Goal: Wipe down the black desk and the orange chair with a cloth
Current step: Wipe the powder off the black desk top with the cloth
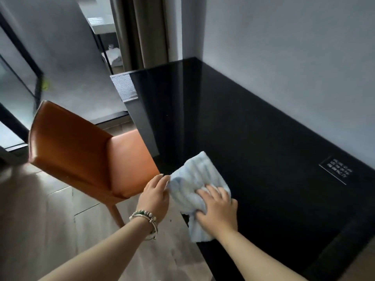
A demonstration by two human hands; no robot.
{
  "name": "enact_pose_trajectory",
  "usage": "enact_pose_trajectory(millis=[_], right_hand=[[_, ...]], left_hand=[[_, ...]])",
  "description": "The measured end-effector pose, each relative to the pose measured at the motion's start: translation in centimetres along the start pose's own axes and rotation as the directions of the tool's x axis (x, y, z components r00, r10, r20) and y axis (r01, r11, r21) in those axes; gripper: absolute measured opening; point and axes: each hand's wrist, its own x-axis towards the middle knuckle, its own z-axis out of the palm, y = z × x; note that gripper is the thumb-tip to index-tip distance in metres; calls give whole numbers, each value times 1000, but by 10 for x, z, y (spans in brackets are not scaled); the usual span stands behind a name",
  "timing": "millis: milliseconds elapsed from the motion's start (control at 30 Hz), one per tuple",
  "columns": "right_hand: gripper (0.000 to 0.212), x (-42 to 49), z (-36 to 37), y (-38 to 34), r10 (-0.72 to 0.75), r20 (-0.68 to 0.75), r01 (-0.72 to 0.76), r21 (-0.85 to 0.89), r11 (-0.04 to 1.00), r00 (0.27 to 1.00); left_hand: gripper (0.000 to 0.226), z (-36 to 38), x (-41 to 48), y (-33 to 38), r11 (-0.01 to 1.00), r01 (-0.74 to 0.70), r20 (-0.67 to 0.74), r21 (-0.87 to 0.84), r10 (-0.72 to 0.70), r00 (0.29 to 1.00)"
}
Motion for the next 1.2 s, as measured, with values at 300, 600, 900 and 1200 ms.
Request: enact_pose_trajectory(millis=[300, 600, 900, 1200], right_hand=[[35, -30, -54, 58, 62, -253, -44, 76, 996, 965], [44, -92, -17, 47, 132, -73, -131, 19, 991, 988], [46, -77, -52, 81, 189, -185, -199, -38, 979, 964], [42, -161, -69, 183, 831, -188, -838, 59, 542, 524]], left_hand=[[50, 11, -32, 26, 994, 34, 71, -102, -27, 997], [44, 33, -53, 52, 994, 38, 103, -101, -27, 994], [47, 37, -38, 80, 993, 39, 75, -109, -31, 997], [47, 82, -36, 146, 983, -137, 246, -121, 163, 955]])
